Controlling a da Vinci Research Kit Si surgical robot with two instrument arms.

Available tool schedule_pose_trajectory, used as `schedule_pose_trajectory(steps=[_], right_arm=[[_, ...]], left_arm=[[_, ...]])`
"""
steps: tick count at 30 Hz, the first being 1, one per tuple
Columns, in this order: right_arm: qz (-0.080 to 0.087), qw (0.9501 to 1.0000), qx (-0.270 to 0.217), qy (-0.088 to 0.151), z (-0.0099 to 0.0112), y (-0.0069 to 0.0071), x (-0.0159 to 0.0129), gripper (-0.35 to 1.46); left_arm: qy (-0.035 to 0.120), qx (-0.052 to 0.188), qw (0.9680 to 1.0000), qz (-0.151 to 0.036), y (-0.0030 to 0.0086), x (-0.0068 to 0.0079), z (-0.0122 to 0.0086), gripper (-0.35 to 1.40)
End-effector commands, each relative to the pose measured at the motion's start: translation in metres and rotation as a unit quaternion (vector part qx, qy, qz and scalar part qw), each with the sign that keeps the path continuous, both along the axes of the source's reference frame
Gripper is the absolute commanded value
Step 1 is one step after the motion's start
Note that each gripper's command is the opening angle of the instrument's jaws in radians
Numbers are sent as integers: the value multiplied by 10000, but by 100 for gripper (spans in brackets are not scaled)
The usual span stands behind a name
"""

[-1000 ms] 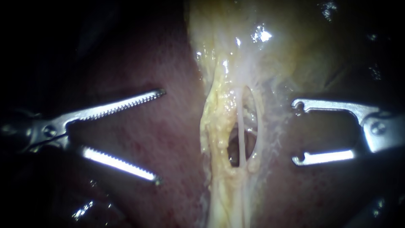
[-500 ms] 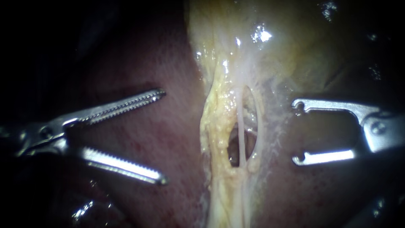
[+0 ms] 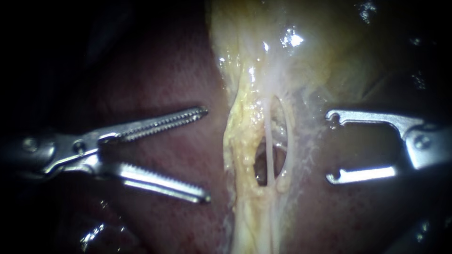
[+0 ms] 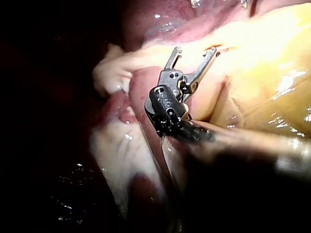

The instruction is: Grabbing gallbladder

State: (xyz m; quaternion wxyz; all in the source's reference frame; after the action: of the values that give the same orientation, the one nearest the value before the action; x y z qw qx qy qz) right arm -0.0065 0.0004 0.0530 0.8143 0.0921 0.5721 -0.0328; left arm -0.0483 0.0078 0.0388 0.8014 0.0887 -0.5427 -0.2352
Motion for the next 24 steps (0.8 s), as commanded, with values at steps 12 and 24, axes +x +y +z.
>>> schedule_pose_trajectory(steps=[12, 24], right_arm=[[8, 10000, 24, -4, 0, 0, -1, 60], [7, 10000, 24, -3, 0, 0, -1, 60]], left_arm=[[78, 301, 9994, -136, 13, -16, 21, 58], [178, 507, 9984, -178, 20, -16, 43, 29]])
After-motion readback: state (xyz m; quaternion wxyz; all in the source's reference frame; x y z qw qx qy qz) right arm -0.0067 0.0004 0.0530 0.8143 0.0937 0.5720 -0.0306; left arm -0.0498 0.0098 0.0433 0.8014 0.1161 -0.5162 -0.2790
